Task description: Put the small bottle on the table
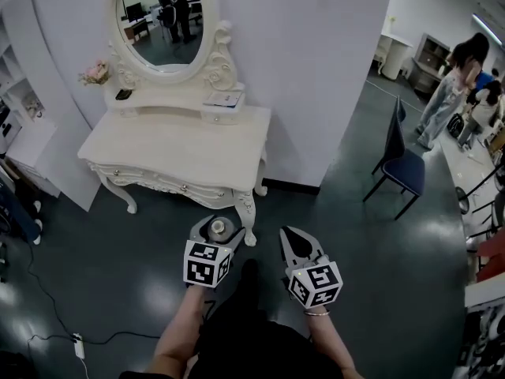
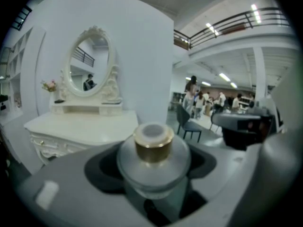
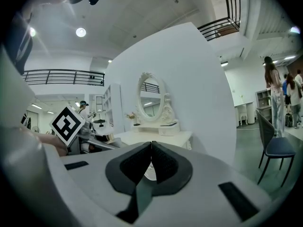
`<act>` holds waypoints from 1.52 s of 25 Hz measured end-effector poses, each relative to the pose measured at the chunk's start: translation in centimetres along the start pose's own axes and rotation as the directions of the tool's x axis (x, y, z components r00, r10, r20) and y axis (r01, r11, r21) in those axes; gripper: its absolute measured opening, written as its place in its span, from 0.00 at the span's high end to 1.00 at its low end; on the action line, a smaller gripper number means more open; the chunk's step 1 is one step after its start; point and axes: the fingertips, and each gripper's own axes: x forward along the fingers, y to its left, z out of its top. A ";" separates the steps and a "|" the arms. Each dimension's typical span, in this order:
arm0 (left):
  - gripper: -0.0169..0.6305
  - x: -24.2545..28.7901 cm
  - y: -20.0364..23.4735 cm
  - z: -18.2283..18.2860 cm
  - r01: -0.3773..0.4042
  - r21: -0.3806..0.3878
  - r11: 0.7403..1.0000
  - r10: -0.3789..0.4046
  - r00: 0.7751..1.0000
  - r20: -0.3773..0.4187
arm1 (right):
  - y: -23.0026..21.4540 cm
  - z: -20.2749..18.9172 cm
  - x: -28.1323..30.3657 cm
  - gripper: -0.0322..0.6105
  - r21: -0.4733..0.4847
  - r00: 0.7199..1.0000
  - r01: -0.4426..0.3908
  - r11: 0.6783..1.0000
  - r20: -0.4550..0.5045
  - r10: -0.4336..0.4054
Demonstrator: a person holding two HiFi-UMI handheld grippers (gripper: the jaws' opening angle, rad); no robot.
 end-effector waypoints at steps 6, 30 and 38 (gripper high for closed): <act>0.45 5.4 3.0 2.6 0.013 -0.005 1.000 -0.013 1.000 -0.003 | -3.4 1.2 5.4 0.94 0.003 1.000 0.003 1.000 -0.004 -0.003; 0.45 26.2 11.6 12.2 0.113 0.039 0.993 -0.112 0.993 -0.031 | -14.7 5.5 20.7 0.94 0.025 0.992 0.124 0.992 -0.009 -0.124; 0.45 30.8 12.9 13.8 0.130 0.063 0.990 -0.127 0.991 -0.050 | -16.0 5.6 22.7 0.94 0.039 0.989 0.146 0.988 -0.014 -0.146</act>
